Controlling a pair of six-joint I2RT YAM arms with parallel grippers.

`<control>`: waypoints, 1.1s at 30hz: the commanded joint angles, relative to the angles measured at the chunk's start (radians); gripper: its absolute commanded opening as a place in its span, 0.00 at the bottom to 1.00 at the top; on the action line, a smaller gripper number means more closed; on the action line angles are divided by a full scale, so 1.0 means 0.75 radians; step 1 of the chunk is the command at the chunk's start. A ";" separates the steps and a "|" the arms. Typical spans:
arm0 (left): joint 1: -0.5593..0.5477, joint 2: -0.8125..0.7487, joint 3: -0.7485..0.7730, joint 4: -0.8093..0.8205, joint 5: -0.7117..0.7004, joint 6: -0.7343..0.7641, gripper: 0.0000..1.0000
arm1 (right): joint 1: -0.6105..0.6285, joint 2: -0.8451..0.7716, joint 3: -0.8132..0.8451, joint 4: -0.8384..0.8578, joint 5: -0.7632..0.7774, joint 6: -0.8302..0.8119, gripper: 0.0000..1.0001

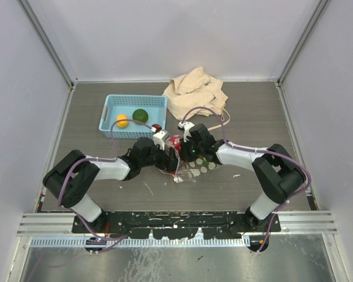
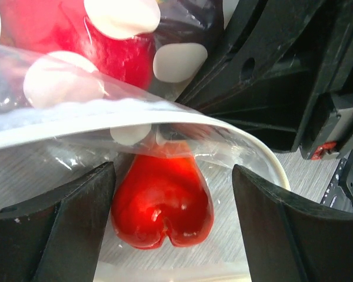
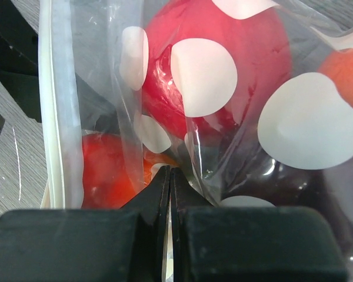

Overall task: Open the zip-top bag and remove the fake food
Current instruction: Pick up the fake fruit from the zipper food storage bag.

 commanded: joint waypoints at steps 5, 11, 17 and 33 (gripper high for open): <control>-0.018 -0.174 0.038 -0.281 -0.087 -0.002 0.83 | -0.019 -0.022 0.022 0.027 -0.008 0.022 0.07; -0.020 -0.162 0.055 -0.339 -0.065 0.002 0.81 | -0.022 -0.024 0.019 0.030 -0.020 0.027 0.07; -0.020 -0.103 0.112 -0.391 -0.074 0.000 0.79 | -0.022 -0.024 0.011 0.036 -0.038 0.030 0.08; -0.018 -0.086 0.100 -0.346 -0.029 -0.022 0.38 | -0.022 -0.339 -0.115 0.031 -0.030 0.094 0.21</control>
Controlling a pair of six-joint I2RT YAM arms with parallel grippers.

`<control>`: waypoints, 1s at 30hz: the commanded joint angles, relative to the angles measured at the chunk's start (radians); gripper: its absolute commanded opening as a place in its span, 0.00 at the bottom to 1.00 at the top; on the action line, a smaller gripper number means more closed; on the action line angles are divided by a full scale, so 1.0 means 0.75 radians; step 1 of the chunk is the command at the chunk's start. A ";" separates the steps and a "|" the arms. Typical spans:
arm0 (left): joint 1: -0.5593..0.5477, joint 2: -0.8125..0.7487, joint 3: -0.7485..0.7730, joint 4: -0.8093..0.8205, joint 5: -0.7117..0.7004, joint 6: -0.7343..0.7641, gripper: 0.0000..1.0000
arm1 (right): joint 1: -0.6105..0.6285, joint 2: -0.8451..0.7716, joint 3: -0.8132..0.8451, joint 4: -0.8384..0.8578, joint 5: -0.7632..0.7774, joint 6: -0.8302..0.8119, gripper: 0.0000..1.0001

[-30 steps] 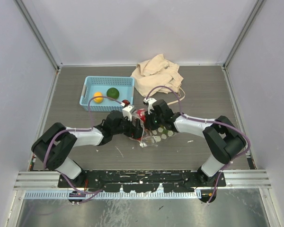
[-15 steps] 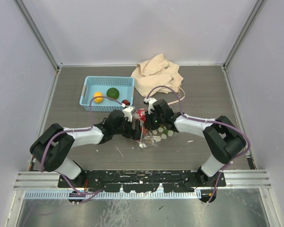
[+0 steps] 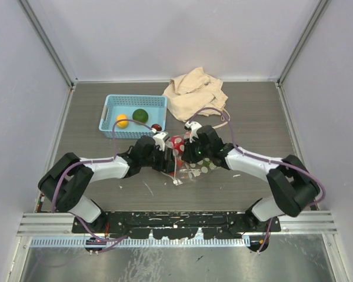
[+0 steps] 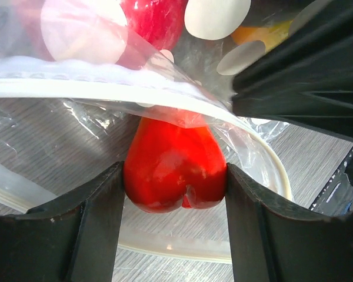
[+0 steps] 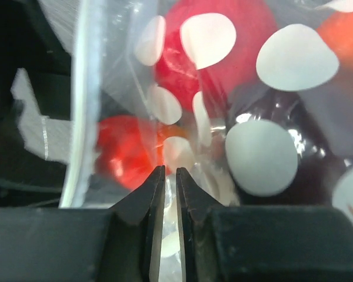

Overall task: Open the zip-top bag and remove the fake food
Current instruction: Pick up the fake fruit from the zipper food storage bag.

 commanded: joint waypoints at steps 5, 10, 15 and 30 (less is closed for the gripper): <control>-0.004 0.004 0.008 0.082 0.039 -0.017 0.36 | -0.003 -0.378 -0.112 0.083 -0.059 0.143 0.33; -0.002 0.011 0.000 0.103 0.049 -0.033 0.35 | 0.002 -0.485 -0.259 0.276 -0.166 0.312 0.48; 0.002 0.024 -0.005 0.126 0.077 -0.051 0.34 | 0.046 -0.580 -0.375 0.336 -0.107 0.355 0.55; 0.019 0.044 -0.015 0.156 0.113 -0.083 0.33 | 0.482 -0.390 -0.185 0.073 0.558 0.305 0.61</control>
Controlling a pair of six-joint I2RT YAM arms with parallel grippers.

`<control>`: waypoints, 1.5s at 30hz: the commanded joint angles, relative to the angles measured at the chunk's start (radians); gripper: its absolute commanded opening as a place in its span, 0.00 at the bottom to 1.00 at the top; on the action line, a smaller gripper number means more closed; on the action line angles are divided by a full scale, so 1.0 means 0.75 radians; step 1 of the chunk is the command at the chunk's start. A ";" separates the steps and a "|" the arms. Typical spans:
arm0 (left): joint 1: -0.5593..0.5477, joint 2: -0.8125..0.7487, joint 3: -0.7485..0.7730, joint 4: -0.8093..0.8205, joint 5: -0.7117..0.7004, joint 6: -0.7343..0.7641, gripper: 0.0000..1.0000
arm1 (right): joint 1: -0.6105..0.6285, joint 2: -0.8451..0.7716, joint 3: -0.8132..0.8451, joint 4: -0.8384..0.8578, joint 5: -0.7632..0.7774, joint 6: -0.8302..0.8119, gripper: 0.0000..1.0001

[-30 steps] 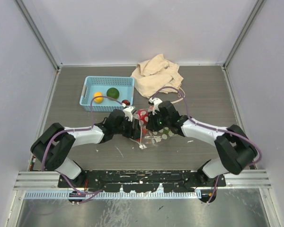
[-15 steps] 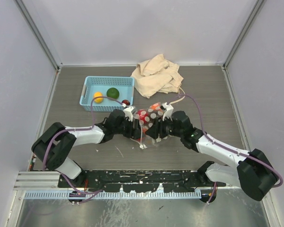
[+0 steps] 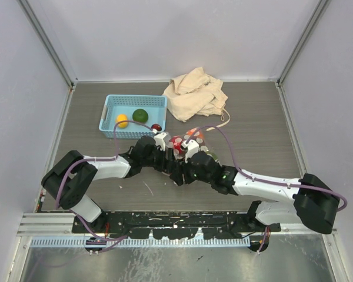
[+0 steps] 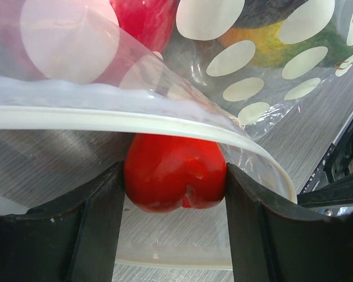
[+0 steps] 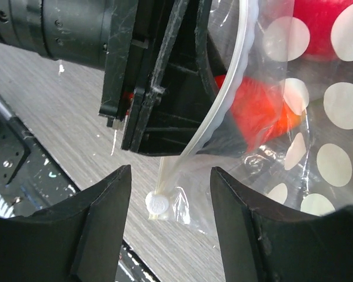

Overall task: Open the zip-top bag and remove the fake food
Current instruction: Pick up the fake fruit from the zipper food storage bag.

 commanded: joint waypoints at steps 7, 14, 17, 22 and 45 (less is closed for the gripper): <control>0.012 -0.016 -0.018 0.075 0.038 -0.012 0.33 | 0.082 0.101 0.118 -0.036 0.307 0.024 0.57; 0.023 -0.021 -0.031 0.087 0.038 -0.021 0.33 | 0.102 0.104 0.117 -0.065 0.352 0.033 0.27; 0.030 -0.024 -0.041 0.101 0.039 -0.030 0.33 | 0.101 0.068 0.104 -0.081 0.363 0.031 0.14; 0.071 -0.025 -0.078 0.179 0.069 -0.091 0.31 | 0.102 0.031 0.062 -0.102 0.361 0.033 0.03; 0.169 0.008 -0.182 0.484 0.306 -0.319 0.30 | 0.097 0.059 0.019 -0.156 0.588 0.064 0.01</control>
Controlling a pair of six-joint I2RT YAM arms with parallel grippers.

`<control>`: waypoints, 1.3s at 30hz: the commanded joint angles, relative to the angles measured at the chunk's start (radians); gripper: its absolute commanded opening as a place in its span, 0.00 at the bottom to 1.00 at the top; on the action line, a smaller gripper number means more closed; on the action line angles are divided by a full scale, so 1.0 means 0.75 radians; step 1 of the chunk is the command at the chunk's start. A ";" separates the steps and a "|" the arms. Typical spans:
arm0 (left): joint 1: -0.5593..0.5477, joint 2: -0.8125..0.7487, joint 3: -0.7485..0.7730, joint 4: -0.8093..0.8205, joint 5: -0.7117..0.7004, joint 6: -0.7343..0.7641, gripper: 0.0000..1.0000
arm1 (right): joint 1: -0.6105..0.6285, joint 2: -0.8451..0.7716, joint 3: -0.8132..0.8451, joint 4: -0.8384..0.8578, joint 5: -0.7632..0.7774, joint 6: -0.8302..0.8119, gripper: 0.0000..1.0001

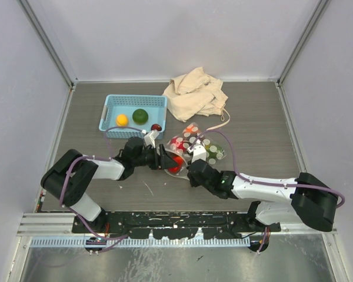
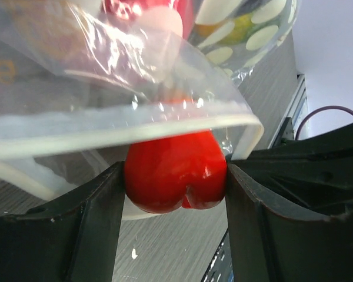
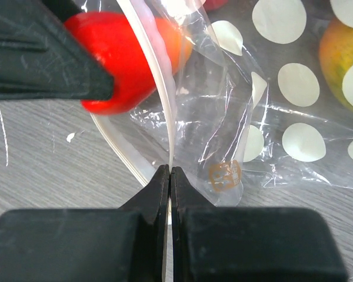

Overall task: Open the zip-top bag and remove the fake food
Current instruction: Pick up the fake fruit from the zipper food storage bag, then place the fake fruit in the bin.

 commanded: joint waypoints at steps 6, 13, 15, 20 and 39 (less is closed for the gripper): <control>0.008 -0.052 -0.040 0.102 0.092 -0.015 0.30 | -0.050 0.094 0.145 0.029 0.142 -0.058 0.01; 0.036 -0.141 -0.095 0.135 0.145 -0.057 0.30 | -0.114 0.100 0.139 0.064 0.088 -0.106 0.01; 0.051 -0.177 -0.116 0.135 0.157 -0.063 0.30 | -0.127 0.095 0.133 0.067 0.080 -0.121 0.01; 0.095 -0.269 -0.141 0.064 0.188 -0.068 0.30 | -0.149 0.056 0.106 0.106 0.031 -0.152 0.01; 0.545 -0.526 0.037 -0.371 0.340 -0.050 0.29 | -0.164 -0.034 0.022 0.159 -0.040 -0.161 0.01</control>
